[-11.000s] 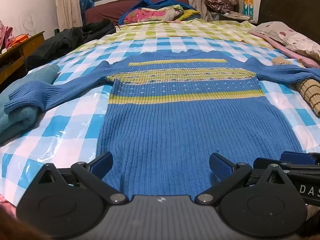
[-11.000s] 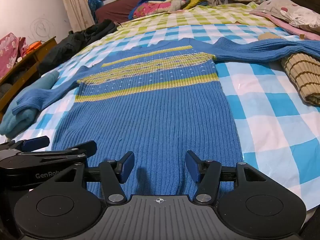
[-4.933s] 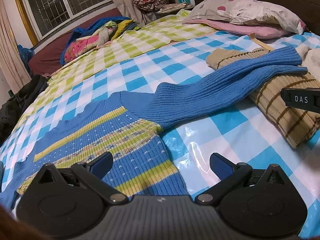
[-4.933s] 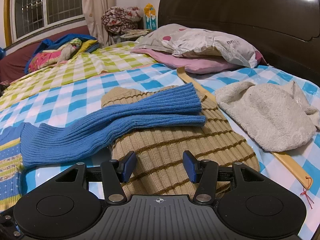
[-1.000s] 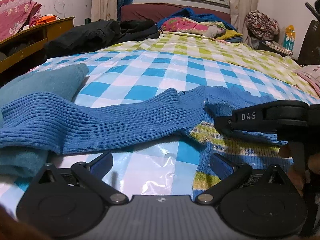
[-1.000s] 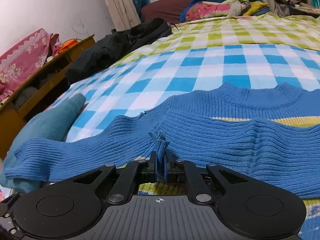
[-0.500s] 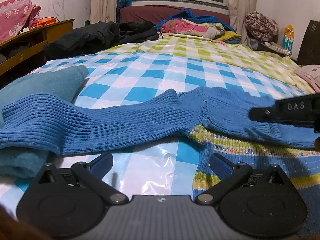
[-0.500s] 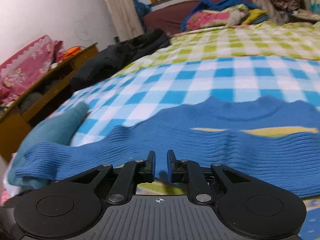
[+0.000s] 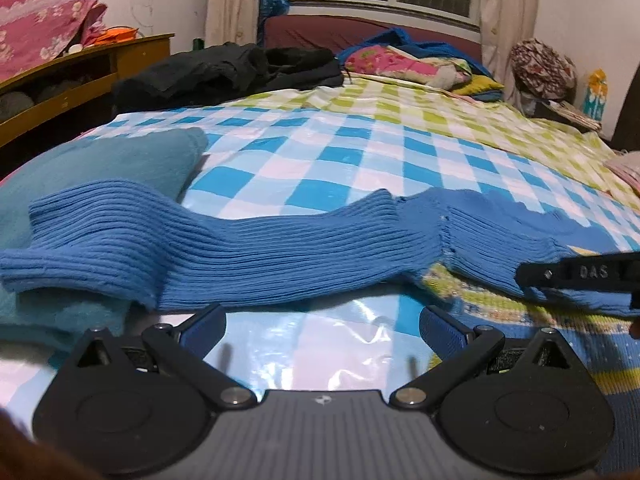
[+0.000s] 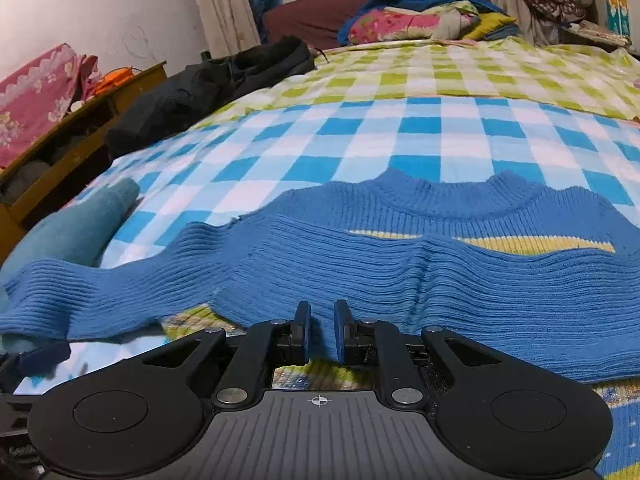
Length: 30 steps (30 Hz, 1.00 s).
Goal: Fold small clothes
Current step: 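Move the left gripper to the other sleeve cuff by the teal fleece, then close the left gripper on the second sleeve cuff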
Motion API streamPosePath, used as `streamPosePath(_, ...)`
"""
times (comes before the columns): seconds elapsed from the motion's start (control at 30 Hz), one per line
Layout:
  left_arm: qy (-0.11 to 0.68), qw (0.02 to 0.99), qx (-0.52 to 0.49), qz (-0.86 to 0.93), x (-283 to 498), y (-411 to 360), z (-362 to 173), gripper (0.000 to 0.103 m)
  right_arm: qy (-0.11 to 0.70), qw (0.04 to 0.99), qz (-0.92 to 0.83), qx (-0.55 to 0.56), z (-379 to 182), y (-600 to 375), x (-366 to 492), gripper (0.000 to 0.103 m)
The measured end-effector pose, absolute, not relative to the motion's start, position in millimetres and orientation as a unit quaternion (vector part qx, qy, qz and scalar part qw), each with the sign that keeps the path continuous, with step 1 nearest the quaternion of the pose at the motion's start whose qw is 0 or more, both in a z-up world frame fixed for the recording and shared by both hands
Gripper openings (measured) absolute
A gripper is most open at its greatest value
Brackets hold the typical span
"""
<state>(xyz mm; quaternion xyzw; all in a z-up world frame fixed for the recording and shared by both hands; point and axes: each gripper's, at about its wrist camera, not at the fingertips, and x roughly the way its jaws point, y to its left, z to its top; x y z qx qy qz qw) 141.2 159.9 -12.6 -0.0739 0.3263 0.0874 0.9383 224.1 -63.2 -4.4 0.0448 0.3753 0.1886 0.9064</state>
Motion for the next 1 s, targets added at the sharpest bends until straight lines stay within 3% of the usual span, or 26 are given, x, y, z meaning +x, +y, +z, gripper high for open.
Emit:
streamPosePath(0.4, 0.323, 0.918, -0.154, 0.170, 105.8, 221.1, -12.3, 0.103, 0.367, 0.899, 0.237, 0.036, 9.3, -36.3, 197.4, 0.015)
streamPosePath(0.57, 0.284, 0.919, -0.183, 0.204, 76.4, 245.1, -1.6, 0.101, 0.368, 0.891, 0.263, 0.041, 11.1, -24.8, 186.1, 0.015)
streamPosePath(0.73, 0.255, 0.915, -0.209, 0.233, 65.4, 265.0, 4.9, 0.090, 0.373, 0.885, 0.278, 0.038, 9.3, -17.8, 175.1, 0.015)
streamPosePath(0.83, 0.251, 0.911, -0.230, 0.235, 66.5, 272.5, 1.3, 0.070, 0.372, 0.883, 0.283, 0.042, 9.9, -18.0, 170.3, 0.015)
streamPosePath(1.0, 0.238, 0.908, -0.245, 0.245, 68.9, 280.5, 0.1, 0.062, 0.371, 0.881, 0.289, 0.048, 10.1, -20.5, 165.0, 0.015)
